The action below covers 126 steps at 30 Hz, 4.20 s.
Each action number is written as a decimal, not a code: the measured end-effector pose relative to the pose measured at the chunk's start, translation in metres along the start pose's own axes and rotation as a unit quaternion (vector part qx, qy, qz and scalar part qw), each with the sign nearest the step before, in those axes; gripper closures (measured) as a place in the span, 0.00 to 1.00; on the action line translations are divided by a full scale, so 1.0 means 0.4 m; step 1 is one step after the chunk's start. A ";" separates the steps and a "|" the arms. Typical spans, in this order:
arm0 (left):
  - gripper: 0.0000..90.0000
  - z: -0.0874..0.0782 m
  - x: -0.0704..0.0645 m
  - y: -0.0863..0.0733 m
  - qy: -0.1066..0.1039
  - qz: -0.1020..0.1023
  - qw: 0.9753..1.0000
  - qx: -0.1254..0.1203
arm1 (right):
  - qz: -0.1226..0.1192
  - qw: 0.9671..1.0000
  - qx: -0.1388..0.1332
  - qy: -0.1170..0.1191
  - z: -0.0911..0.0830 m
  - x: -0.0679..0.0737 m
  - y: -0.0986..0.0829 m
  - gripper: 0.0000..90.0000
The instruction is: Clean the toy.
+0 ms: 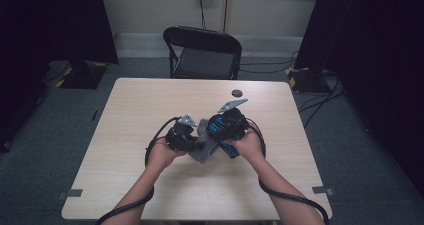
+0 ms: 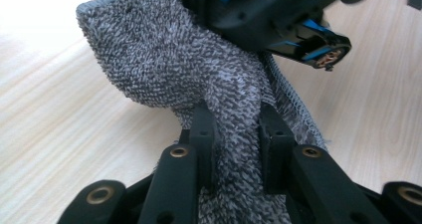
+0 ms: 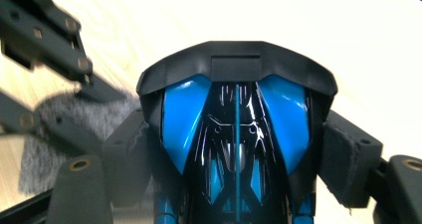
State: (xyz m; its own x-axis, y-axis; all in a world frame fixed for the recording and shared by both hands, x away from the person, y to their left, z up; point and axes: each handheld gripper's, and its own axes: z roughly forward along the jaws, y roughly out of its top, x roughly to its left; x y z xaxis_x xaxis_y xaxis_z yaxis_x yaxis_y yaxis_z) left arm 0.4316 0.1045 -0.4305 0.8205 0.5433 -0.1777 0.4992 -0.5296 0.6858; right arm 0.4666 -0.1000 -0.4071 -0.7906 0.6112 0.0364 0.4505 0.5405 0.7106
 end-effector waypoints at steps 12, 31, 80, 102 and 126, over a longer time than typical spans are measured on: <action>0.82 0.050 -0.060 -0.003 -0.009 0.032 0.999 0.023 | 0.006 1.000 0.000 -0.011 0.022 0.009 0.032 0.28; 0.81 0.068 -0.113 -0.013 -0.036 0.075 0.996 0.043 | 0.033 0.999 -0.014 -0.030 0.020 -0.024 0.071 0.28; 0.81 -0.058 0.057 0.027 0.069 -0.005 0.998 -0.011 | 0.010 1.000 -0.006 0.000 0.002 0.002 -0.024 0.28; 0.81 -0.040 0.031 0.028 0.056 0.013 0.998 -0.003 | 0.010 1.000 0.002 -0.003 0.018 0.007 -0.024 0.28; 0.81 -0.017 0.017 0.023 0.047 0.010 0.999 0.000 | 0.010 1.000 -0.005 -0.003 0.013 0.013 -0.001 0.28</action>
State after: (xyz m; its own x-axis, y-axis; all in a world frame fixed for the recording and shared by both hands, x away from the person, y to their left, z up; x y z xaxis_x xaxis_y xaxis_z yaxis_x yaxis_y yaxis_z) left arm 0.4397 0.1077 -0.4205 0.8010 0.5908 -0.0970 0.4826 -0.5413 0.6885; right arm 0.4644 -0.0939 -0.4111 -0.7790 0.6254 0.0452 0.4613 0.5229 0.7168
